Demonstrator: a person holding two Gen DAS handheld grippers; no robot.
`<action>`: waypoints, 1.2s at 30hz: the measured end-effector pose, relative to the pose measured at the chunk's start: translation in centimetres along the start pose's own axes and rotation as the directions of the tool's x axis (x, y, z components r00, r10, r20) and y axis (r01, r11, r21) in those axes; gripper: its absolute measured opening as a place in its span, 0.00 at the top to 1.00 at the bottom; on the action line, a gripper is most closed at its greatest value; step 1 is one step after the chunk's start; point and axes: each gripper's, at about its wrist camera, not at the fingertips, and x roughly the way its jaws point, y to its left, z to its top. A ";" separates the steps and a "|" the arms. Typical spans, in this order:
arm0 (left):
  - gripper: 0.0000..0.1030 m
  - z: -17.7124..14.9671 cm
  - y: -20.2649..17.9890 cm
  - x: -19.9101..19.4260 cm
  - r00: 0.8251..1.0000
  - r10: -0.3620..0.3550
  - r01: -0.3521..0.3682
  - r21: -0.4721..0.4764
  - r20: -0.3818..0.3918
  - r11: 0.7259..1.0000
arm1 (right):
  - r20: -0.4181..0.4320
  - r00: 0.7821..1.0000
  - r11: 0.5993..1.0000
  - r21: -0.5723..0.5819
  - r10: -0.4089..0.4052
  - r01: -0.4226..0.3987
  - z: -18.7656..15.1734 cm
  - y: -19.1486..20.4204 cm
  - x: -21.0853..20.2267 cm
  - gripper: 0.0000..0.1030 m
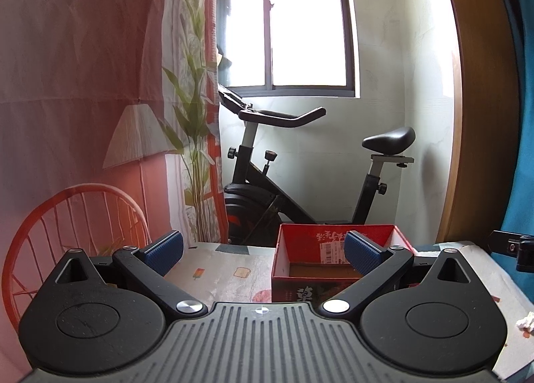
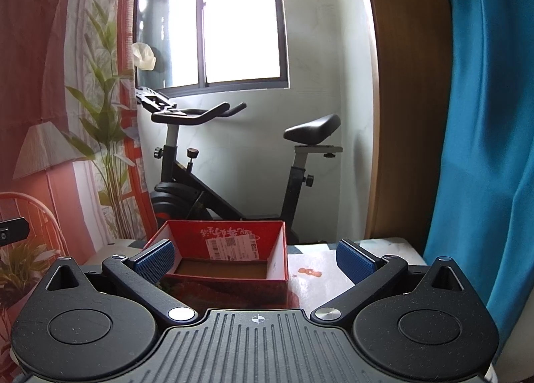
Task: Organize soft objects
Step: 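Lower the left gripper to the white mask bag and close on it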
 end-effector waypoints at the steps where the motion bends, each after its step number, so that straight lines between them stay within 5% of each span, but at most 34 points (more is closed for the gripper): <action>1: 0.00 -0.6 0.0 0.5 1.000 0.011 -0.011 0.010 0.004 1.000 | -0.012 1.000 1.000 0.014 0.004 -0.003 -0.5 -0.3 0.5 0.00; 6: 0.00 -3.7 0.8 4.0 0.996 -0.028 0.027 -0.013 -0.085 1.000 | -0.085 0.995 0.995 0.091 0.045 -0.037 -4.2 -1.9 3.6 0.00; 11: 0.00 -7.0 1.6 7.1 0.985 -0.040 0.035 -0.031 -0.167 0.999 | -0.147 0.989 0.999 0.045 0.028 -0.022 -8.5 -1.7 6.4 0.00; 18: 0.00 -11.4 1.7 10.2 0.955 -0.087 0.077 -0.045 -0.282 0.996 | -0.212 0.973 0.996 0.052 0.088 -0.079 -13.9 -2.0 9.0 0.00; 28: 0.00 -13.9 0.4 12.5 0.950 -0.051 0.059 0.016 -0.309 0.998 | -0.300 0.948 0.994 0.045 0.109 -0.100 -17.0 -1.9 11.7 0.00; 36: 0.00 -15.5 2.2 14.2 0.934 -0.101 0.044 -0.169 -0.342 0.985 | -0.381 0.915 0.987 0.141 0.132 -0.084 -18.5 -3.3 13.5 0.00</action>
